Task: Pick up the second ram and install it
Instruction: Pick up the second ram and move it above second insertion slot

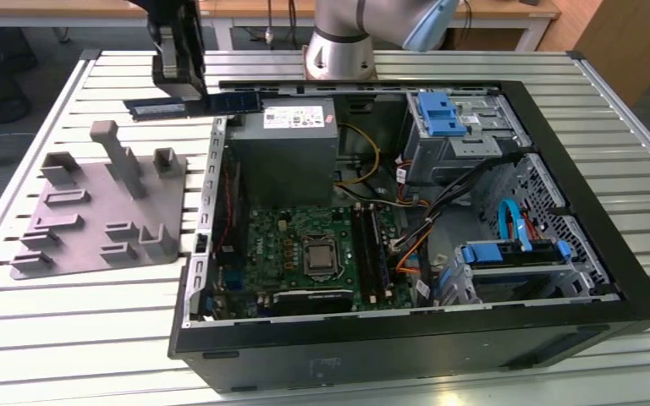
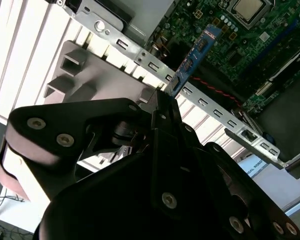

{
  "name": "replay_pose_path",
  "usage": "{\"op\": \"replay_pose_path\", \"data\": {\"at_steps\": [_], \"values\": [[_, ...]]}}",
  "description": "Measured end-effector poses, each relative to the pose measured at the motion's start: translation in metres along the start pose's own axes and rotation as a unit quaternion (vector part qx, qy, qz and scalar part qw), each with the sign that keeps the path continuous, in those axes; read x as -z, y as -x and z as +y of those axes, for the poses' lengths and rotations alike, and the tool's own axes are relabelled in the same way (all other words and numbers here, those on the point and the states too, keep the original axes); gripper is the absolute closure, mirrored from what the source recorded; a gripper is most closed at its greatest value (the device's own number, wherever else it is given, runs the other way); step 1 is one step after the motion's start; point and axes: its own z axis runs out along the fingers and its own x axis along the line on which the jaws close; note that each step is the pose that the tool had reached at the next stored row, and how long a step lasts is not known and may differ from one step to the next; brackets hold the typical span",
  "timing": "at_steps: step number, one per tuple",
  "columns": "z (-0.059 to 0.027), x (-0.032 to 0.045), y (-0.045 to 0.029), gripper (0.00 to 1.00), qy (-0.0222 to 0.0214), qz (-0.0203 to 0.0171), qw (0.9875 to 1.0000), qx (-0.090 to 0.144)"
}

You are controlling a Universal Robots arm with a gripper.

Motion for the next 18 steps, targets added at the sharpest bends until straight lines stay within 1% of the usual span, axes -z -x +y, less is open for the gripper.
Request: {"op": "replay_pose_path", "data": {"at_steps": [8, 18], "values": [[-0.0157, 0.0006, -0.0010, 0.86, 0.0000, 0.0000, 1.0000, 0.000], [-0.0391, 0.0014, -0.0026, 0.86, 0.0001, 0.0000, 1.0000, 0.000]]}}
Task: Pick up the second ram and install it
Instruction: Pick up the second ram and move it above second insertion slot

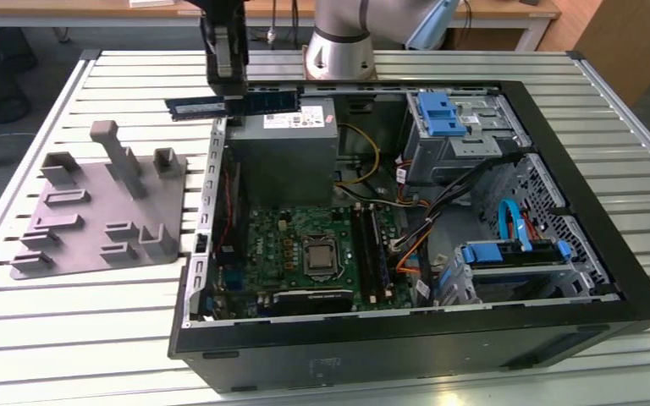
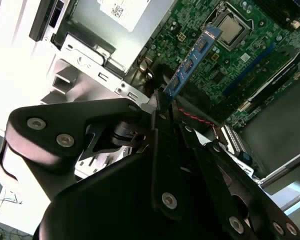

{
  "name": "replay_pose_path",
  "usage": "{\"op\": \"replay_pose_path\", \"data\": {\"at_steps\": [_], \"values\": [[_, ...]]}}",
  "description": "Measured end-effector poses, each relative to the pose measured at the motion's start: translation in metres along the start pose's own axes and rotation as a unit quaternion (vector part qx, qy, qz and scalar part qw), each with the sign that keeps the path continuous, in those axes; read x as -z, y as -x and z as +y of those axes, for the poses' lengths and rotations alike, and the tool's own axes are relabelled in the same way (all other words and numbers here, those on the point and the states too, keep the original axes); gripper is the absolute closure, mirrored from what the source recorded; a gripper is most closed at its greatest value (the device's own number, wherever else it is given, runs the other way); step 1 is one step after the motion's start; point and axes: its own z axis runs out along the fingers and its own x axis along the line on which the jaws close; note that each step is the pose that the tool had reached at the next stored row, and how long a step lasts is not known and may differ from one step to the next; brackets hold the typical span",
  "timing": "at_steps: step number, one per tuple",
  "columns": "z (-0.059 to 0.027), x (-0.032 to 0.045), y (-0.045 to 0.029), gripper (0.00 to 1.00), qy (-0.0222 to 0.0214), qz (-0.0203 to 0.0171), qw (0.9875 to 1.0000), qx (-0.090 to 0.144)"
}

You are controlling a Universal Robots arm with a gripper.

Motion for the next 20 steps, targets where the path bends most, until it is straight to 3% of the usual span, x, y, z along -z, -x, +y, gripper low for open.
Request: {"op": "replay_pose_path", "data": {"at_steps": [9, 20], "values": [[-0.0212, 0.0007, -0.0014, 0.86, 0.0001, 0.0000, 1.0000, 0.000], [-0.0554, 0.0013, -0.0037, 0.86, 0.0007, -0.0001, 1.0000, 0.000]]}}
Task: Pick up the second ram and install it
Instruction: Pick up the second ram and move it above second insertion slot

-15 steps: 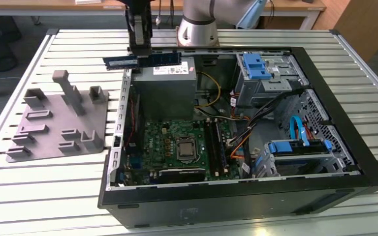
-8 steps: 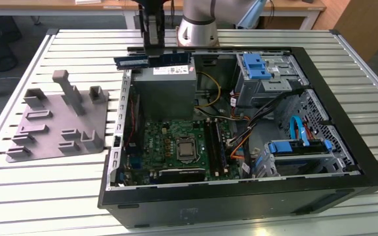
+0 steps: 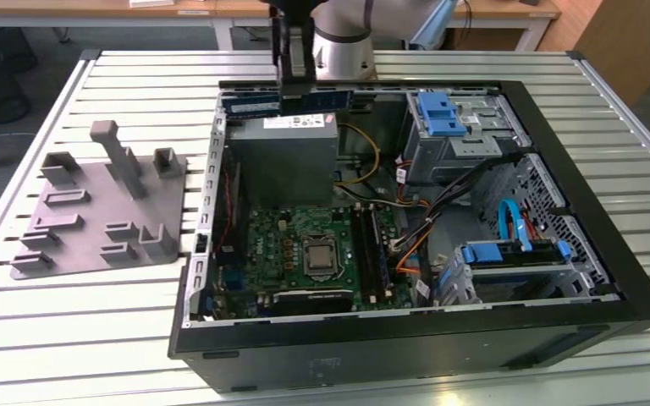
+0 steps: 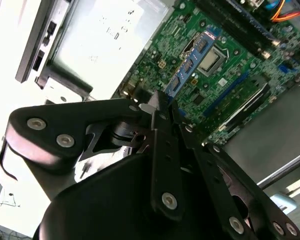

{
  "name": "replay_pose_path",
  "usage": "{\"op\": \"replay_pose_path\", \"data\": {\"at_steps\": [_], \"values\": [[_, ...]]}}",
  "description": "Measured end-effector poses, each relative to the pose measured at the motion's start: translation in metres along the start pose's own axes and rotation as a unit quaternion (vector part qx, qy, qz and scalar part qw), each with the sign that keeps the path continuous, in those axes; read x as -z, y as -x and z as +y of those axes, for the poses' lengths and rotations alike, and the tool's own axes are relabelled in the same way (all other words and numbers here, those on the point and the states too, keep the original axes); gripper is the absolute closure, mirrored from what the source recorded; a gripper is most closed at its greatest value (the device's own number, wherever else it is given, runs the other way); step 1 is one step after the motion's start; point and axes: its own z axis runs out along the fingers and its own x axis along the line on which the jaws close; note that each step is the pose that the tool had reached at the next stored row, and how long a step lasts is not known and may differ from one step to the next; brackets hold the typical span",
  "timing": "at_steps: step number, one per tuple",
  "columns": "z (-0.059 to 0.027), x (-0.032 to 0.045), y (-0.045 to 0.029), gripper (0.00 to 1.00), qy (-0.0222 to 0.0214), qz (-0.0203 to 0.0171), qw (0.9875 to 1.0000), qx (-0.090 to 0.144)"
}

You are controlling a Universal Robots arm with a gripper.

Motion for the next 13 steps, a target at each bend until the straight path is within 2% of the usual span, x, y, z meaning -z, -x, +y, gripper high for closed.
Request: {"op": "replay_pose_path", "data": {"at_steps": [13], "values": [[-0.0447, 0.0008, -0.0030, 0.86, 0.0012, -0.0001, 1.0000, 0.000]]}}
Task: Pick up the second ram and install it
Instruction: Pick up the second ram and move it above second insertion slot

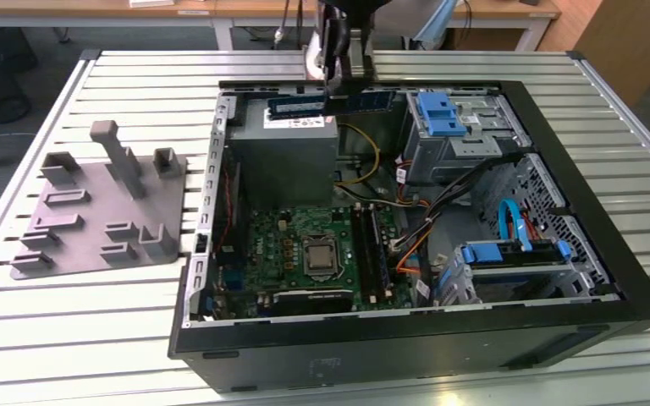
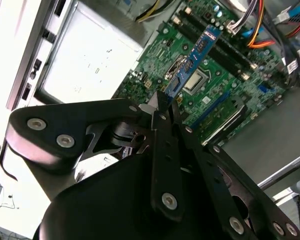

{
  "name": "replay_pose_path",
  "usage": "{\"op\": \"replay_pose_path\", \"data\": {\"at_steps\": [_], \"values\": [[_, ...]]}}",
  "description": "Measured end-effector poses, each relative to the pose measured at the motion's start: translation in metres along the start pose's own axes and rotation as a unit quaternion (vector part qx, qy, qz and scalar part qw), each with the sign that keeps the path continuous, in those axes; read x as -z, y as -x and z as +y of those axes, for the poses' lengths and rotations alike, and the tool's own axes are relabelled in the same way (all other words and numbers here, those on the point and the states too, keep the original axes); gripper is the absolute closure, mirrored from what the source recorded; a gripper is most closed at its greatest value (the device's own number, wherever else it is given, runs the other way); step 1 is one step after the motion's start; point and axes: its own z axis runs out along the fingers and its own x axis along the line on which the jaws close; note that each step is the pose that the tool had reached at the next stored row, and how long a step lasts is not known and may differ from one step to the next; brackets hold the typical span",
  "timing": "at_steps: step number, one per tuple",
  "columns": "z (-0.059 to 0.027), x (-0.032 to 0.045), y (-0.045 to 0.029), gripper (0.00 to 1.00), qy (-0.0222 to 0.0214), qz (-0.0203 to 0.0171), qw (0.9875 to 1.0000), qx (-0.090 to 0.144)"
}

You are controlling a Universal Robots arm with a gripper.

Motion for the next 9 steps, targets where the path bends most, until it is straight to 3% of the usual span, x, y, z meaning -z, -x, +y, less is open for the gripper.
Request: {"op": "replay_pose_path", "data": {"at_steps": [9], "values": [[-0.0254, 0.0007, -0.0017, 0.86, 0.0003, 0.0000, 1.0000, 0.000]]}}
